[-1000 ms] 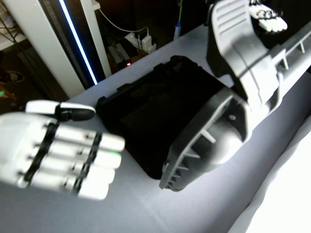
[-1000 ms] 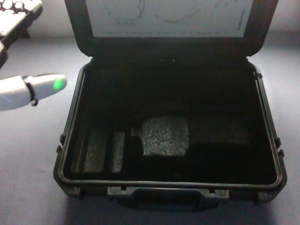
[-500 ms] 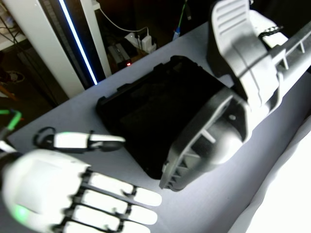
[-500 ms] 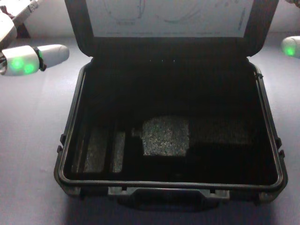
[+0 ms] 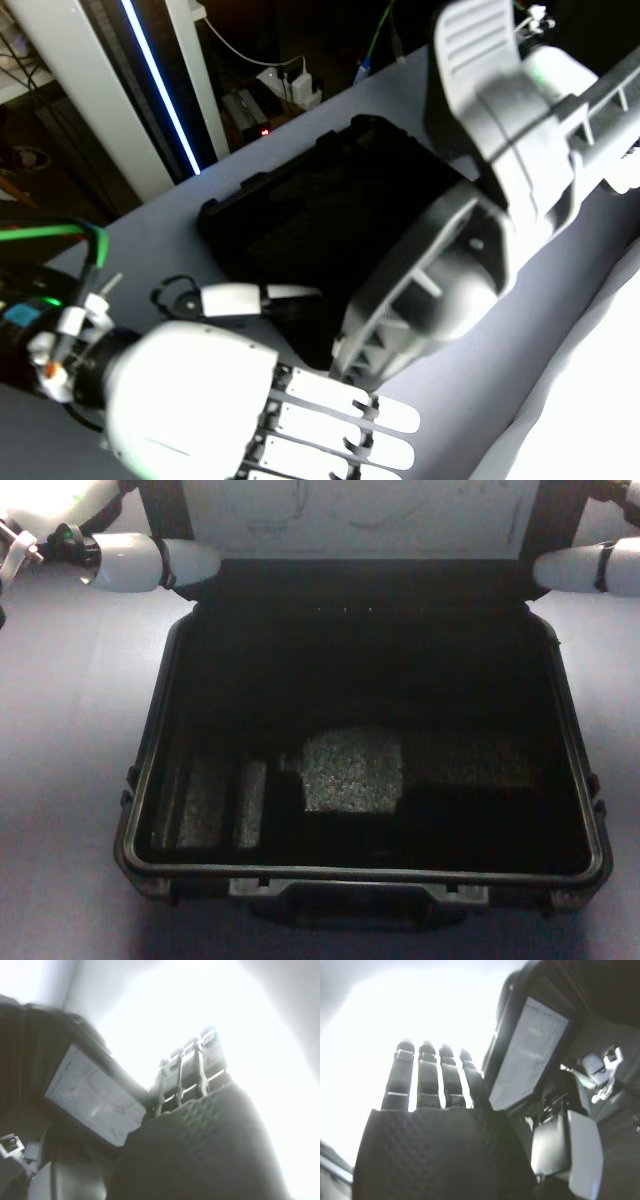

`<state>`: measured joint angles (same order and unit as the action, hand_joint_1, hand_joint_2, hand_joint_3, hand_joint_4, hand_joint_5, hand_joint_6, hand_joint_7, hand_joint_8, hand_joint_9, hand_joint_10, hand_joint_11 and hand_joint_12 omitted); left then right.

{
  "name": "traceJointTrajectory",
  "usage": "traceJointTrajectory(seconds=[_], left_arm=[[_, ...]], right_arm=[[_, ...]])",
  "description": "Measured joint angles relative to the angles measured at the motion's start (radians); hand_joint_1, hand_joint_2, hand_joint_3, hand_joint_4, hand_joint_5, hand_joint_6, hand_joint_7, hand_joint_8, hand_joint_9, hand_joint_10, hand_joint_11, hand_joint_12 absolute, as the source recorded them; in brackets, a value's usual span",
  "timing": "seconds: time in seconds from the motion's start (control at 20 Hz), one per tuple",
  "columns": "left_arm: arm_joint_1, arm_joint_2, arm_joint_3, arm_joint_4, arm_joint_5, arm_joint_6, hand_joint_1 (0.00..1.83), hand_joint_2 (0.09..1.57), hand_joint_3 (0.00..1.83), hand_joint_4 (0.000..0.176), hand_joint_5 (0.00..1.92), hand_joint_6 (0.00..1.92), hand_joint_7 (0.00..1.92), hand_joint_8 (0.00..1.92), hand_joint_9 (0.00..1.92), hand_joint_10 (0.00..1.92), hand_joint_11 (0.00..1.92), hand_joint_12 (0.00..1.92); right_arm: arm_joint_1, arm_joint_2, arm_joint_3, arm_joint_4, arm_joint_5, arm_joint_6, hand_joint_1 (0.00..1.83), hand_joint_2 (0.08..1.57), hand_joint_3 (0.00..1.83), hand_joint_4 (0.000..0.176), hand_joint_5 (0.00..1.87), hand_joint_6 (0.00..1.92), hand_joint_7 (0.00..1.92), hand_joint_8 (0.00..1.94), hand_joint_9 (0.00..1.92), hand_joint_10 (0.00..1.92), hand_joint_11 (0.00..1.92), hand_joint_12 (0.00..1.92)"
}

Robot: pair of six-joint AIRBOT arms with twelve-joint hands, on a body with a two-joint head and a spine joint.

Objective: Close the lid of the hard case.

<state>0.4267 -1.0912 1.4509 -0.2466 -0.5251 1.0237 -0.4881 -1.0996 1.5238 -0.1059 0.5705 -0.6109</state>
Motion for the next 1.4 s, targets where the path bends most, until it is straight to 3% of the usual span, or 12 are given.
traceJointTrajectory(seconds=[0.15, 0.2, 0.45, 0.65, 0.95, 1.1, 1.4], left_arm=[[0.036, 0.041, -0.061, 0.000, -0.017, 0.001, 0.07, 1.01, 0.00, 0.000, 0.00, 0.00, 0.00, 0.00, 0.00, 0.00, 0.00, 0.00], [0.055, 0.064, -0.091, 0.000, -0.044, -0.003, 0.08, 1.00, 0.00, 0.000, 0.00, 0.00, 0.00, 0.00, 0.00, 0.00, 0.00, 0.00], [0.189, 0.177, -0.233, 0.056, -0.213, -0.058, 0.04, 0.99, 0.00, 0.000, 0.00, 0.00, 0.01, 0.00, 0.01, 0.00, 0.04, 0.02], [0.242, 0.210, -0.283, 0.080, -0.306, -0.064, 0.04, 1.00, 0.00, 0.000, 0.00, 0.00, 0.01, 0.00, 0.00, 0.00, 0.01, 0.01], [0.206, 0.193, -0.239, 0.048, -0.296, -0.064, 0.09, 1.03, 0.01, 0.000, 0.01, 0.00, 0.04, 0.01, 0.04, 0.01, 0.06, 0.03], [0.180, 0.164, -0.206, 0.060, -0.233, -0.065, 0.08, 1.02, 0.00, 0.000, 0.00, 0.00, 0.03, 0.00, 0.02, 0.00, 0.03, 0.02], [0.001, 0.065, -0.062, 0.058, -0.033, 0.007, 0.08, 1.02, 0.00, 0.000, 0.01, 0.00, 0.01, 0.00, 0.00, 0.00, 0.01, 0.01]], right_arm=[[0.000, 0.038, -0.062, 0.005, 0.007, -0.004, 0.11, 1.09, 0.00, 0.000, 0.00, 0.00, 0.00, 0.00, 0.00, 0.00, 0.00, 0.00], [-0.001, 0.056, -0.084, 0.002, 0.024, -0.003, 0.17, 1.08, 0.00, 0.000, 0.00, 0.00, 0.00, 0.00, 0.00, 0.00, 0.00, 0.00], [-0.060, 0.129, -0.191, -0.015, 0.171, -0.003, 0.13, 1.06, 0.00, 0.000, 0.00, 0.00, 0.00, 0.00, 0.00, 0.00, 0.00, 0.00], [-0.085, 0.143, -0.219, -0.034, 0.204, -0.002, 0.15, 1.06, 0.00, 0.000, 0.00, 0.00, 0.00, 0.00, 0.00, 0.00, 0.00, 0.00], [-0.085, 0.138, -0.212, -0.031, 0.211, -0.002, 0.13, 1.10, 0.01, 0.000, 0.00, 0.00, 0.00, 0.00, 0.00, 0.00, 0.00, 0.00], [-0.085, 0.137, -0.200, -0.038, 0.209, -0.001, 0.14, 1.10, 0.01, 0.000, 0.00, 0.00, 0.00, 0.00, 0.00, 0.00, 0.00, 0.00], [-0.082, 0.114, -0.153, -0.035, 0.164, 0.003, 0.16, 1.11, 0.01, 0.000, 0.00, 0.00, 0.00, 0.00, 0.00, 0.00, 0.00, 0.00]])
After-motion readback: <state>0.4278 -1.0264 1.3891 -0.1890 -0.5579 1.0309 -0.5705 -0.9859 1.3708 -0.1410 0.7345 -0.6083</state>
